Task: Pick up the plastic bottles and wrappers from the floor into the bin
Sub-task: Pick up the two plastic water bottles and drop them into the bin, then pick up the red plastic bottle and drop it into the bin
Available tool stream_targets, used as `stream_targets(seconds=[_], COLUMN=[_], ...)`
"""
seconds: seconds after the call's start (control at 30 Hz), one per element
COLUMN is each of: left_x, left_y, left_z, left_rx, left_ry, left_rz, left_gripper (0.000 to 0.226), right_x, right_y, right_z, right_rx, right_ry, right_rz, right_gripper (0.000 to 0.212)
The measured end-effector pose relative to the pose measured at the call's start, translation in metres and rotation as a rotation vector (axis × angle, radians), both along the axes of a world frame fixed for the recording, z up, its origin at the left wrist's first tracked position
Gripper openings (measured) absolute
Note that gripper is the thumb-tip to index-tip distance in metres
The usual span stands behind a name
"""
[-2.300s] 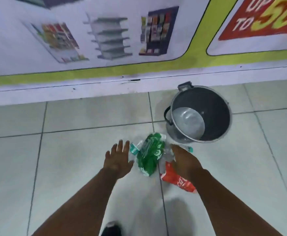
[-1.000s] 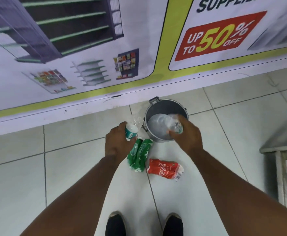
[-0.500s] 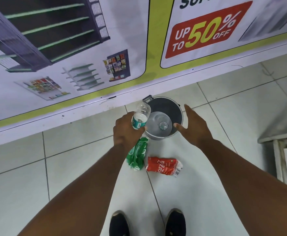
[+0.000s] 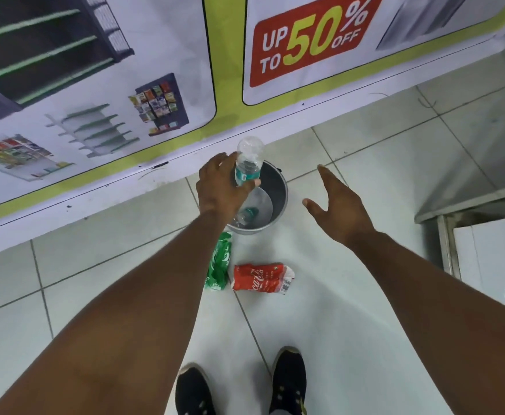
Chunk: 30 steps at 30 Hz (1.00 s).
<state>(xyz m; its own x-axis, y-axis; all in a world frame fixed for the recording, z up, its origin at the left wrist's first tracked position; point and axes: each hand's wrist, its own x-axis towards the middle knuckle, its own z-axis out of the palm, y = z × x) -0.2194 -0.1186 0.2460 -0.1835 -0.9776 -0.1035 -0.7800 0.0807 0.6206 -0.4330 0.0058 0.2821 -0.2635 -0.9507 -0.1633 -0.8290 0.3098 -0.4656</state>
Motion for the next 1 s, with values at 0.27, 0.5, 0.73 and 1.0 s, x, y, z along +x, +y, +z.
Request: stream_targets(seconds=[0.27,0.5,0.73,1.0], left_x=[0.031,0.089,0.123,0.145], left_y=[-0.001,0.040,0.096,0.090], left_z=[-0.015,-0.040,-0.078,-0.164], left_rx=[0.362,0.284,0.188,0.178], left_ry=[-0.275,-0.315,-0.404,-0.552], left_rz=[0.042,0.009,-0.225,-0.433], left_gripper=[0.112,0.093,0.084,0.083], right_x=[0.012,0.037,0.064,0.107], right_y=[-0.010,-0.006,0.043,0.075], right_z=[-0.014,-0.031,-0.101,-0.247], right_rx=[0.047,0.085,0.144,0.371], right_ry=[-0.004,-0.016,-0.063,0.120], right_rz=[0.033,0.099,0.309,0.456], right_gripper=[0.074,0.071,0.068,0.081])
